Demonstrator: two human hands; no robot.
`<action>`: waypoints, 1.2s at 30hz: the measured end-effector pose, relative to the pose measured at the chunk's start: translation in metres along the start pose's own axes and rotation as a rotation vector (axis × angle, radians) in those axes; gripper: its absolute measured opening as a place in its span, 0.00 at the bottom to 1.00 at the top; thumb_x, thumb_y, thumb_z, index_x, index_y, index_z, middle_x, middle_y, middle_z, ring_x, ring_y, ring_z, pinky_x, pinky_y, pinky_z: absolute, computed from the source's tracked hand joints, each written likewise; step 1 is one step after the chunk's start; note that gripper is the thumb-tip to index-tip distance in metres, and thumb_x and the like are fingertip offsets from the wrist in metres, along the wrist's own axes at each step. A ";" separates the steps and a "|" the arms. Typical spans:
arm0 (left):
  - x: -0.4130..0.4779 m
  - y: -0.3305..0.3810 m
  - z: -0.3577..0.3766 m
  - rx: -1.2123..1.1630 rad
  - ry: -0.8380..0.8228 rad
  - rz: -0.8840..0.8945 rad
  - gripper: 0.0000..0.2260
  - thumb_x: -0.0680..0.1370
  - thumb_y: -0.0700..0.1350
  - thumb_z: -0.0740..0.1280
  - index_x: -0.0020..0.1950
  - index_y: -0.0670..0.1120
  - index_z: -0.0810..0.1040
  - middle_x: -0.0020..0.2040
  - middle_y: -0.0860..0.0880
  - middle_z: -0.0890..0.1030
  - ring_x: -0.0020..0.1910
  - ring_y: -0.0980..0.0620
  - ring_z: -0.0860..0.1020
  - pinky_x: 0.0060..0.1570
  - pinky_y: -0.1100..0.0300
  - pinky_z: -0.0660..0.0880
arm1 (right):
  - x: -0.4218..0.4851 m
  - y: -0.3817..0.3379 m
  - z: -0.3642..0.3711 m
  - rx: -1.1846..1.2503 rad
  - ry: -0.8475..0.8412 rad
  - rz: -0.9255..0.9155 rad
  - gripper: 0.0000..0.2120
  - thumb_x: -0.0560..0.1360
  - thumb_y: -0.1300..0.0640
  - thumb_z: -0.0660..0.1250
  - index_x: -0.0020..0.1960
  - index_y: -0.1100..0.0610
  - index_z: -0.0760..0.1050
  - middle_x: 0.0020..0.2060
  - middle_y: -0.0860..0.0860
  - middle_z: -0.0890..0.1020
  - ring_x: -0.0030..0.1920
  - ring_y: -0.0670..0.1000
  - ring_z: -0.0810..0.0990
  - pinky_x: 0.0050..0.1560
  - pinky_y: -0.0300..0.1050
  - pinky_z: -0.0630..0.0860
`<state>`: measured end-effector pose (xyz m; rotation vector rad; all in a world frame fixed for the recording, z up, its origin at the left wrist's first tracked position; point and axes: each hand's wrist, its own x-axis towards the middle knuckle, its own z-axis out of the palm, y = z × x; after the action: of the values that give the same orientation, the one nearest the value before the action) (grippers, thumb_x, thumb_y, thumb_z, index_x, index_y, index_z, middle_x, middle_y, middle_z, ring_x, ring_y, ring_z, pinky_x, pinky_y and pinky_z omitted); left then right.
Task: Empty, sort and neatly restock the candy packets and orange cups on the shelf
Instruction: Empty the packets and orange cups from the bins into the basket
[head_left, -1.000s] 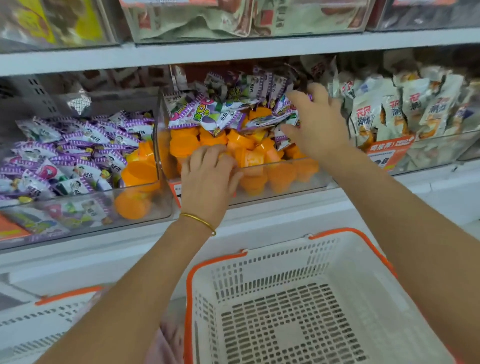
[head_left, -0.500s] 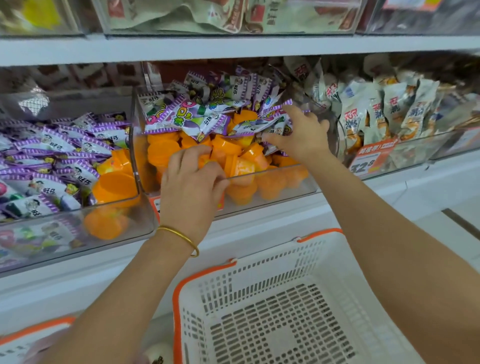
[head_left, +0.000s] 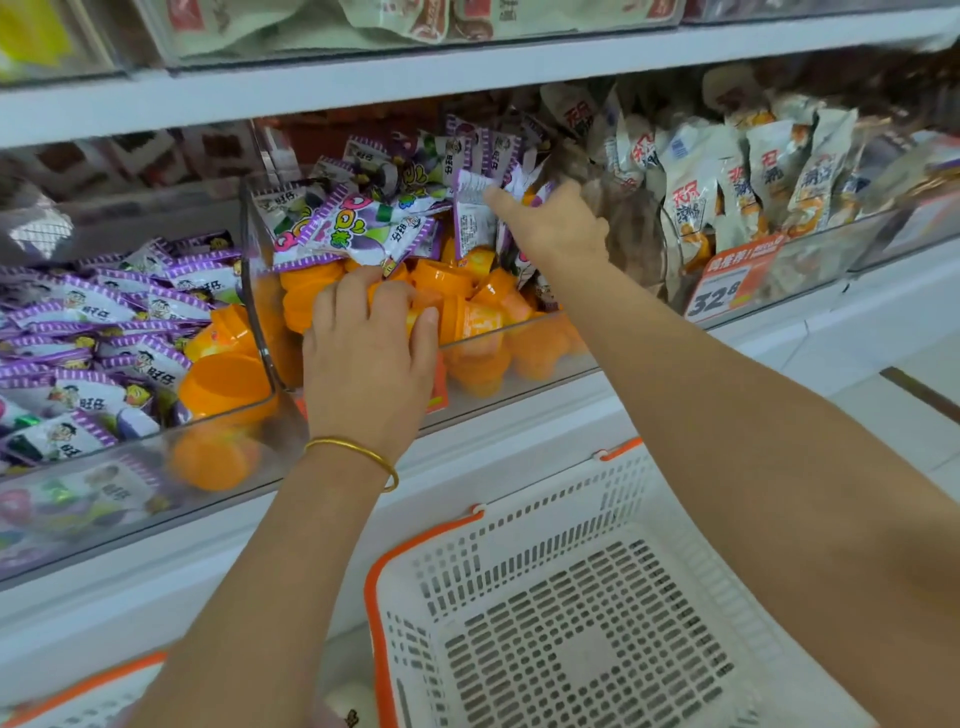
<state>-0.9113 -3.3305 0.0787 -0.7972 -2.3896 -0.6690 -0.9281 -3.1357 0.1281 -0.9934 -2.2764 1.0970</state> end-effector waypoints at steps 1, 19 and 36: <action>0.001 0.000 0.000 -0.010 0.002 -0.008 0.22 0.77 0.55 0.51 0.56 0.43 0.77 0.60 0.41 0.74 0.60 0.39 0.70 0.57 0.47 0.66 | 0.003 -0.002 0.002 -0.010 -0.037 0.018 0.42 0.70 0.30 0.62 0.72 0.57 0.58 0.68 0.55 0.70 0.71 0.61 0.61 0.64 0.56 0.65; 0.002 -0.001 -0.003 -0.037 0.032 -0.030 0.20 0.77 0.54 0.52 0.55 0.44 0.77 0.59 0.43 0.75 0.58 0.40 0.71 0.54 0.47 0.69 | 0.007 -0.030 0.027 0.003 0.006 -0.024 0.42 0.72 0.33 0.60 0.74 0.61 0.55 0.70 0.58 0.64 0.68 0.64 0.65 0.62 0.55 0.67; -0.004 -0.007 0.005 0.217 0.000 0.017 0.23 0.77 0.56 0.52 0.62 0.43 0.74 0.60 0.42 0.78 0.58 0.40 0.76 0.48 0.46 0.74 | -0.042 0.017 -0.038 0.499 0.305 -0.204 0.16 0.76 0.63 0.62 0.64 0.60 0.70 0.39 0.46 0.73 0.36 0.44 0.71 0.38 0.37 0.69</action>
<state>-0.9147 -3.3346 0.0705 -0.7240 -2.4015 -0.3932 -0.8697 -3.1419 0.1346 -0.6559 -1.6984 1.2408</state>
